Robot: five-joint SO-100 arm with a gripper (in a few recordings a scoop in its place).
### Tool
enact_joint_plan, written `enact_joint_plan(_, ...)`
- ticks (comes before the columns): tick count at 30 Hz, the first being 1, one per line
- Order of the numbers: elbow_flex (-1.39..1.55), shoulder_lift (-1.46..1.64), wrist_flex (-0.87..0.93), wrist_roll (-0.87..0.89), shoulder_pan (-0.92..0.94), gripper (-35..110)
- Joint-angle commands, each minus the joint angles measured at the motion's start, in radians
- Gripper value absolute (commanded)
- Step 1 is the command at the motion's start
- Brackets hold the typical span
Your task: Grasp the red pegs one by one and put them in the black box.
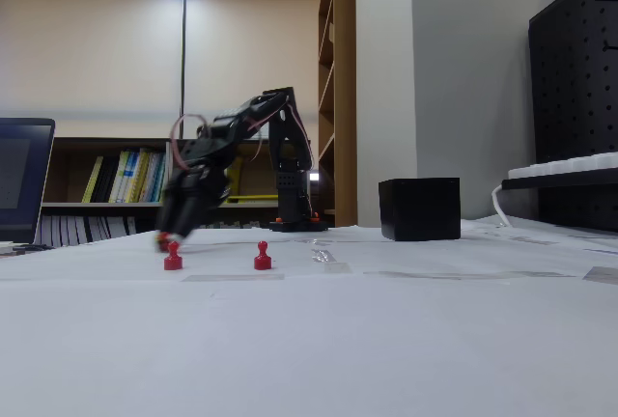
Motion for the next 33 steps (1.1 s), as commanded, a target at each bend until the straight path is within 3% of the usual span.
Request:
enact_joint_plan(1,0.216,-0.282,0.574,-0.112,-0.268,0)
enact_joint_plan(5,0.456,-0.299,0.713,-0.301,-0.563,0)
enact_joint_plan(12,0.430,-0.242,0.601,-0.505,-0.896,0)
enact_joint_plan(23,0.069,-0.101,0.176,-0.603,-1.039,0)
enact_joint_plan(33,0.012,-0.052,0.140,-0.607,-1.057,7)
